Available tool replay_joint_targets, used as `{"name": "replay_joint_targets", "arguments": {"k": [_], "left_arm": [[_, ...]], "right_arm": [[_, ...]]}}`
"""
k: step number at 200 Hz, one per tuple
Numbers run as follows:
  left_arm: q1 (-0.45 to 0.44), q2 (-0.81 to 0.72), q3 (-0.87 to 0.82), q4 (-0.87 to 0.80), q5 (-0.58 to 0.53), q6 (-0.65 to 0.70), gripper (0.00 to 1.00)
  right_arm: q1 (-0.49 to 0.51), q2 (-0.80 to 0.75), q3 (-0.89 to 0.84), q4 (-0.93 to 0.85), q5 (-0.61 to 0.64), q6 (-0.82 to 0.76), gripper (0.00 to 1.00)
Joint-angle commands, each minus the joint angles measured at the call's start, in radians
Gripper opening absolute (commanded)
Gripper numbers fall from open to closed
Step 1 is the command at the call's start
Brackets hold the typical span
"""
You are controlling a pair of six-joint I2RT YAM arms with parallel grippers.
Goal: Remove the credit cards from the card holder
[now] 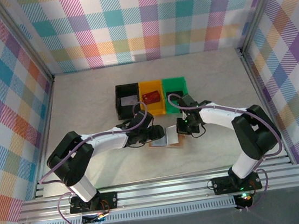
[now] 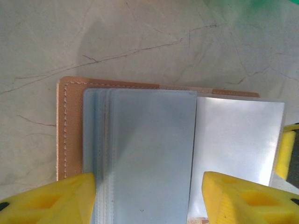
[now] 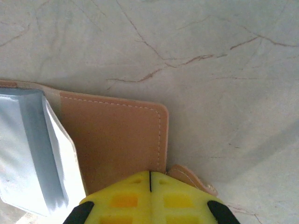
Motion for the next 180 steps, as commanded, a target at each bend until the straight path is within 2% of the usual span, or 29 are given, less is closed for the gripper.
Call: {"name": "replay_joint_targets", "arguments": {"k": [1,180], "left_arm": [[0.009,0.012,0.026,0.033,0.021,-0.017,0.62],[0.006,-0.051,0.026,0.147,0.136,-0.11,0.62]], "right_arm": [[-0.006,0.015,-0.019,0.015,-0.01,-0.007,0.0],[-0.017,0.021,-0.049,0.062,-0.06,-0.024,0.0]]}}
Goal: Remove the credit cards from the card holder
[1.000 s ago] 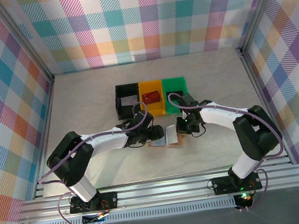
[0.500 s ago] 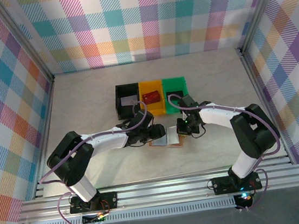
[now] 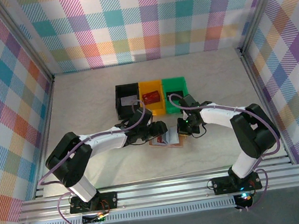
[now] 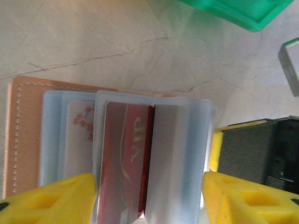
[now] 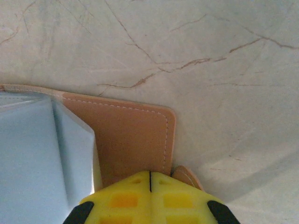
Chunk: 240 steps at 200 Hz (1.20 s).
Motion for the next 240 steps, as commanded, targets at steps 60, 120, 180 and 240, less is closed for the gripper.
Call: {"name": "replay_joint_targets", "arguments": {"k": [60,120,180,240], "left_arm": [[0.001,-0.042,0.012,0.028,0.028,-0.019,0.62],[0.0,-0.066,-0.02,-0.009,0.001,-0.007,0.62],[-0.007,-0.11,-0.044,-0.078,-0.056,0.006,0.62],[-0.026,-0.097,0.021,-0.284,-0.186,0.024,0.62]], "right_arm": [[-0.022,-0.054,-0.034,0.01,-0.061,-0.027,0.0],[-0.07,-0.126,-0.006,-0.084,-0.02,-0.044,0.08],[-0.087,-0.214,-0.004,-0.07,-0.117,-0.055,0.19],[-0.084,-0.208,-0.019,0.053,-0.355,0.023,0.23]]}}
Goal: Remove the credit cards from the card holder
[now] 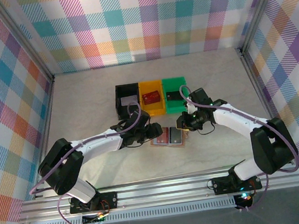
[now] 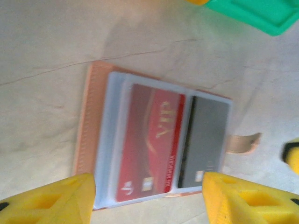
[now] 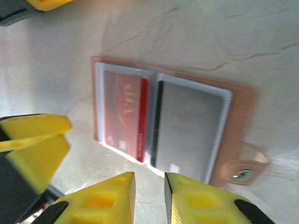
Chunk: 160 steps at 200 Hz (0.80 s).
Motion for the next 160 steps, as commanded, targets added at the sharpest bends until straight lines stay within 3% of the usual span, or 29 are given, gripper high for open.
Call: {"name": "replay_joint_targets", "arguments": {"k": [1,64,160], "left_arm": [[-0.015,-0.002,0.041,-0.122,-0.075,0.017,0.62],[-0.049,0.073,0.102,-0.197,-0.103,-0.007,0.62],[-0.075,0.161,0.174,-0.309,-0.155,-0.011,0.61]], "right_arm": [[0.0,0.009,0.003,0.066,-0.12,0.048,0.23],[0.065,0.084,-0.007,0.186,-0.117,0.155,0.2],[0.066,0.186,-0.008,0.222,-0.06,0.196,0.17]]}}
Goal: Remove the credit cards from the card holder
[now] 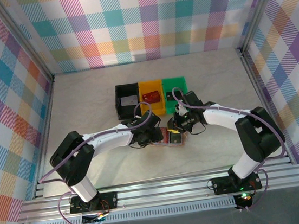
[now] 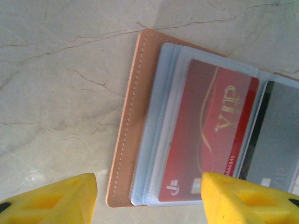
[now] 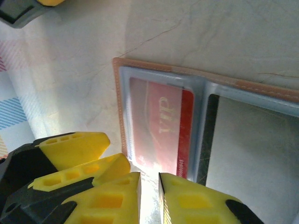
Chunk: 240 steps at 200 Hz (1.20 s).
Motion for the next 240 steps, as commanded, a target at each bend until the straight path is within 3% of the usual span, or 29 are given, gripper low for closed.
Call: {"name": "replay_joint_targets", "arguments": {"k": [1,240], "left_arm": [[-0.007,0.024,0.025,-0.068,-0.029,-0.006,0.61],[-0.026,0.104,-0.022,-0.014,-0.001,-0.061,0.59]], "right_arm": [[0.0,0.022,-0.006,0.016,0.023,0.019,0.17],[0.035,0.138,-0.051,0.162,0.084,0.037,0.18]]}}
